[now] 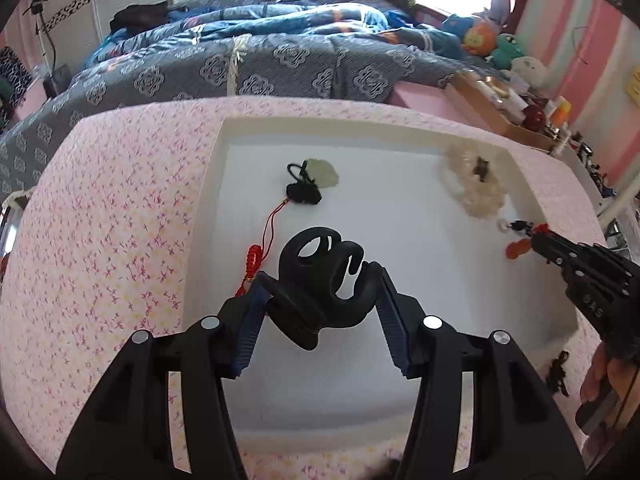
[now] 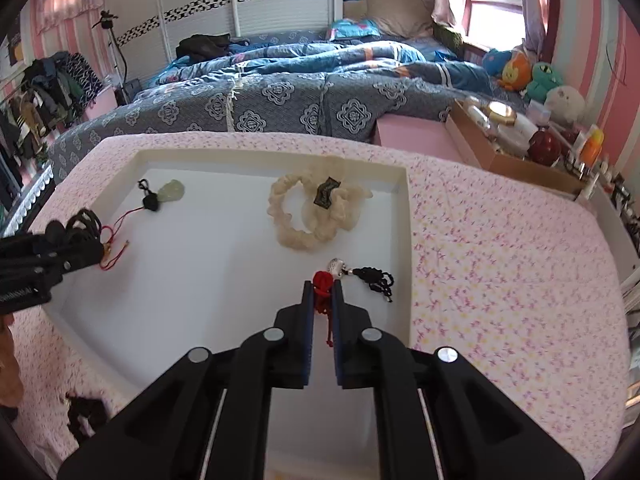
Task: Organize jewelry
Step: 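Carry the claw clip in the left tool while the right tool carries the tassel pendant over the tray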
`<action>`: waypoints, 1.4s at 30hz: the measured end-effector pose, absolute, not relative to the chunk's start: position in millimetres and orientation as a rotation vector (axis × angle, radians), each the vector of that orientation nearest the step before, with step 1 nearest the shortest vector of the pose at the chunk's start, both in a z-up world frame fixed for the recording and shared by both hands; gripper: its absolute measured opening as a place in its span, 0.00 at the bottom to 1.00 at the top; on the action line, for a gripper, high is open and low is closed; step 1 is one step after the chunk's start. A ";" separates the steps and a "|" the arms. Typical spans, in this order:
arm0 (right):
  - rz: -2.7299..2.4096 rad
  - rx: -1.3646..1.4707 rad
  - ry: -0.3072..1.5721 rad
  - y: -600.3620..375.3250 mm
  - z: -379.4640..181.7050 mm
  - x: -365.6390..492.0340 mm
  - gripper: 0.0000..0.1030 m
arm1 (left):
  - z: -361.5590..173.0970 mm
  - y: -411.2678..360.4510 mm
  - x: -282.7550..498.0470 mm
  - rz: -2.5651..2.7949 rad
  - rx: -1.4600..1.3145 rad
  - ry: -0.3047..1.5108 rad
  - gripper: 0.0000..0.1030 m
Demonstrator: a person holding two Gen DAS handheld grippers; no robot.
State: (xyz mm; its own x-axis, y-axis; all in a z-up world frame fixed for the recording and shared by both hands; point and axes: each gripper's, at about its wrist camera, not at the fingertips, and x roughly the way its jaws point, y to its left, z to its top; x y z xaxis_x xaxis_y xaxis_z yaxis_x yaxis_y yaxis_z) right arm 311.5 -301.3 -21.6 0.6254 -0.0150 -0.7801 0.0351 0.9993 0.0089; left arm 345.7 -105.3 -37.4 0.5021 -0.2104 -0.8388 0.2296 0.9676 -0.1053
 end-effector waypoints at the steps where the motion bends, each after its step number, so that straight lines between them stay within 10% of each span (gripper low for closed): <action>1: -0.031 0.024 0.894 -302.1 -22.6 312.7 0.08 | -39.3 -105.4 346.7 -0.261 0.023 1.014 0.51; 42: 0.028 0.071 0.953 -296.5 -44.2 330.1 0.14 | -61.0 -116.5 349.8 -0.235 0.100 1.048 0.53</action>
